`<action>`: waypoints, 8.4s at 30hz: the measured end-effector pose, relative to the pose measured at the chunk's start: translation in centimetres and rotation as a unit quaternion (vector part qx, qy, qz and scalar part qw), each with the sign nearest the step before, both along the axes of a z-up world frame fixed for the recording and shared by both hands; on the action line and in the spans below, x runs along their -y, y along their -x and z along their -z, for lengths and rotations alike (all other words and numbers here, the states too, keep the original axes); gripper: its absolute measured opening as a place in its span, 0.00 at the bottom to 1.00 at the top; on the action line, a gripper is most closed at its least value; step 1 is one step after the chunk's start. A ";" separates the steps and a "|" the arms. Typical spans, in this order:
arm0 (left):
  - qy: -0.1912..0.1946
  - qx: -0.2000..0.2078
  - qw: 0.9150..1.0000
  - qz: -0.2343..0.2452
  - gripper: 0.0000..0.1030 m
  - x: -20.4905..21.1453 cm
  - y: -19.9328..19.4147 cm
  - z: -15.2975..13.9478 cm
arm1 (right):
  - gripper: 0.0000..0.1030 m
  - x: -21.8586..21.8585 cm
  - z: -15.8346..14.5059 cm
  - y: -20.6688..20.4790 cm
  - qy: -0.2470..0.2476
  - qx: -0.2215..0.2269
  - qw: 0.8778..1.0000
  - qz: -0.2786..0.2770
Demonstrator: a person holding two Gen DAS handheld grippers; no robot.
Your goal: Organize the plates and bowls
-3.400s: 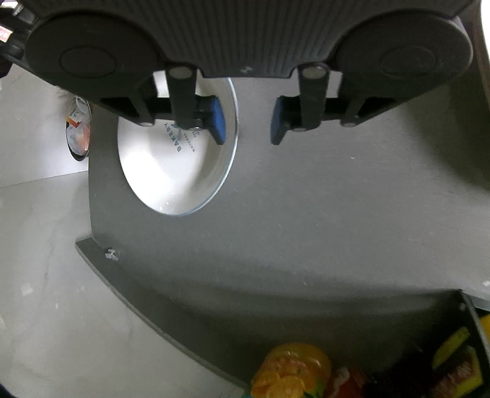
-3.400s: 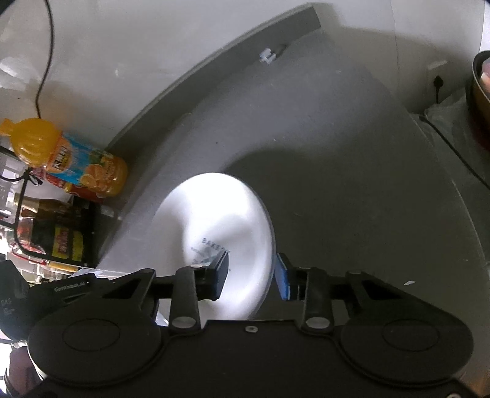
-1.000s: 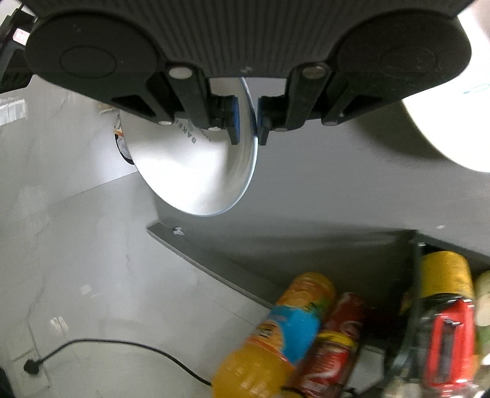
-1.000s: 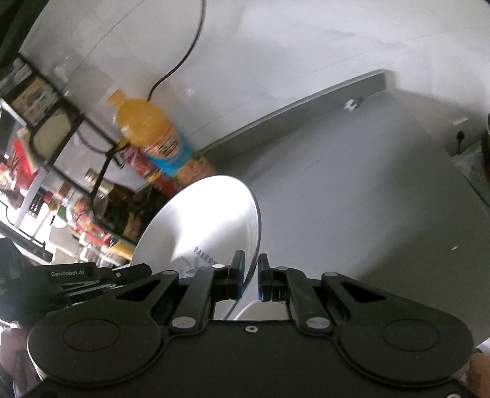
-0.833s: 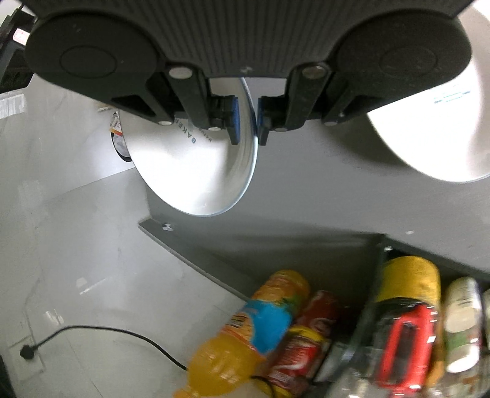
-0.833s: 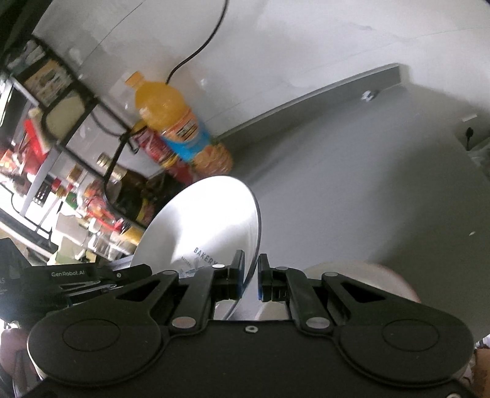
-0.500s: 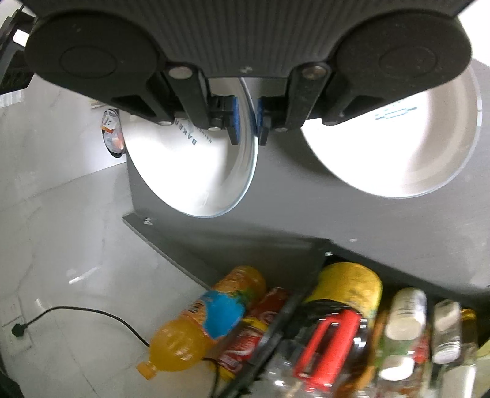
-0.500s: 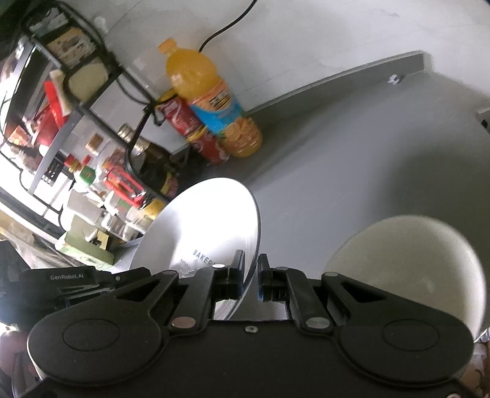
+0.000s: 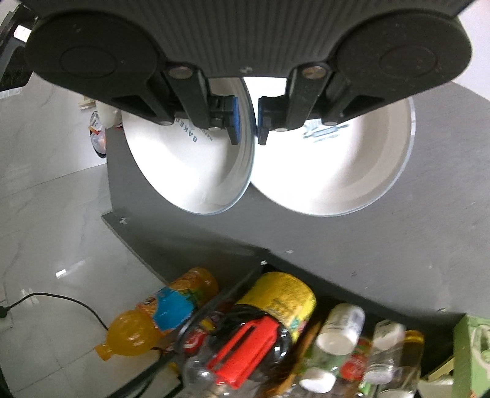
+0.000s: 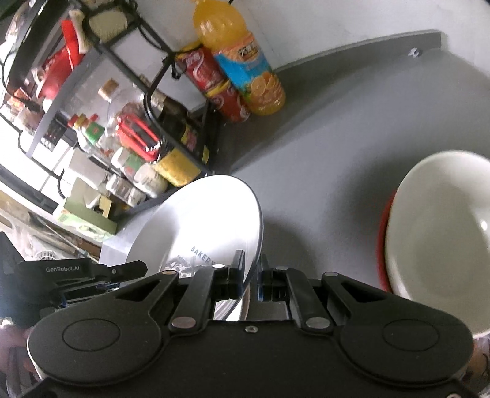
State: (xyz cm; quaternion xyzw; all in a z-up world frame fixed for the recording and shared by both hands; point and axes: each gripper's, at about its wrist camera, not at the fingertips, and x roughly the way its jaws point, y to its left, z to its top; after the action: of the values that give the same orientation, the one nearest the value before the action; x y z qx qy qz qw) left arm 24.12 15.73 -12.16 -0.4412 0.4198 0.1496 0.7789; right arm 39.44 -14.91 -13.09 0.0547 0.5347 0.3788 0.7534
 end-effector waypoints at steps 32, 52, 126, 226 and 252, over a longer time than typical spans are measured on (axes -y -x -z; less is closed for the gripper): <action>0.029 -0.066 0.997 -0.014 0.08 -3.1 5.2 7.0 | 0.09 -3.8 4.7 6.0 0.074 -0.019 0.997 -0.031; -0.034 -0.090 0.994 -0.045 0.08 -3.6 4.9 7.2 | 0.27 -7.8 5.8 8.0 0.156 0.051 0.984 -0.063; -0.077 -0.073 0.992 0.073 0.75 13.4 -6.2 -4.1 | 0.94 12.1 -4.2 3.0 0.039 0.059 0.993 0.089; 0.057 -0.054 0.994 -0.070 0.37 4.7 -2.0 -0.6 | 0.33 -1.9 0.8 -5.2 0.008 -0.043 0.990 -0.135; 0.071 -0.083 0.993 -0.056 0.37 -2.5 3.2 2.9 | 0.33 -7.1 4.4 1.7 0.031 -0.091 0.991 -0.098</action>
State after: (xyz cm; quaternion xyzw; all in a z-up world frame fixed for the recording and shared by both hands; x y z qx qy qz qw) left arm 20.92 18.25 -15.11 -0.5038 0.4671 0.1987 0.6990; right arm 37.71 -7.77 -17.46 0.0130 0.6153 0.4270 0.6625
